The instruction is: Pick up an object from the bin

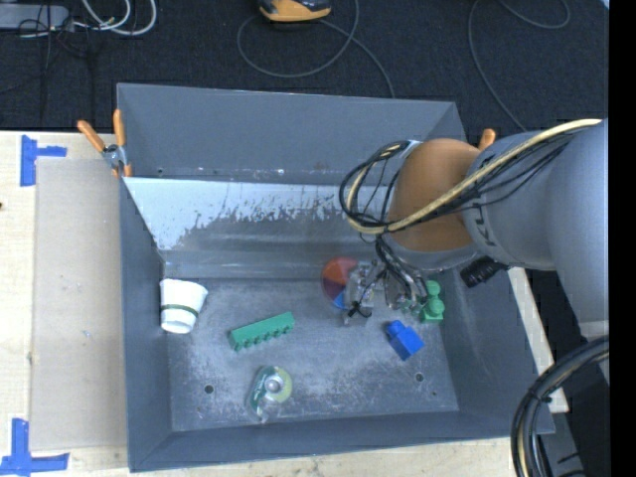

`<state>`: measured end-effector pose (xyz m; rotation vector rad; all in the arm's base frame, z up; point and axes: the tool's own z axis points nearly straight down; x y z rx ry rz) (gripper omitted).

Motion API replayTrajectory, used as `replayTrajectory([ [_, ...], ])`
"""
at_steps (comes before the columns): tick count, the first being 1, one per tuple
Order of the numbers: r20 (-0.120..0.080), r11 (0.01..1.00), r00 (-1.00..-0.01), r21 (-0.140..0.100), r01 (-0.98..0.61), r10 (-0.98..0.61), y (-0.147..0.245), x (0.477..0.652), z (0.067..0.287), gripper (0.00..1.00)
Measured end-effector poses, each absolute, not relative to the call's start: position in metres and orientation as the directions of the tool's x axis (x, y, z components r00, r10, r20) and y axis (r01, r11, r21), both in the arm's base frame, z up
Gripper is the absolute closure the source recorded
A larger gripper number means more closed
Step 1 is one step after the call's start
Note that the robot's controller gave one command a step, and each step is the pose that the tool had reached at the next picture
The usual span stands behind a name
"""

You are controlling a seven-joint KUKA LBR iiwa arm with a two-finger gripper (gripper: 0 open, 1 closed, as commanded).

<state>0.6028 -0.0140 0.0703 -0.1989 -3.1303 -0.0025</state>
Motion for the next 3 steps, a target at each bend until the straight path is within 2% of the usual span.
replayTrajectory([
  [1, -0.002, 1.000, -1.000, 0.001, 0.028, 0.028, -0.039, 0.608, 0.171, 0.00],
  [2, 0.004, 1.000, -1.000, 0.002, 0.028, 0.028, -0.039, 0.607, 0.168, 0.00],
  [3, -0.005, 0.998, -0.998, 0.001, 0.066, 0.066, -0.005, 0.591, 0.121, 0.00],
])
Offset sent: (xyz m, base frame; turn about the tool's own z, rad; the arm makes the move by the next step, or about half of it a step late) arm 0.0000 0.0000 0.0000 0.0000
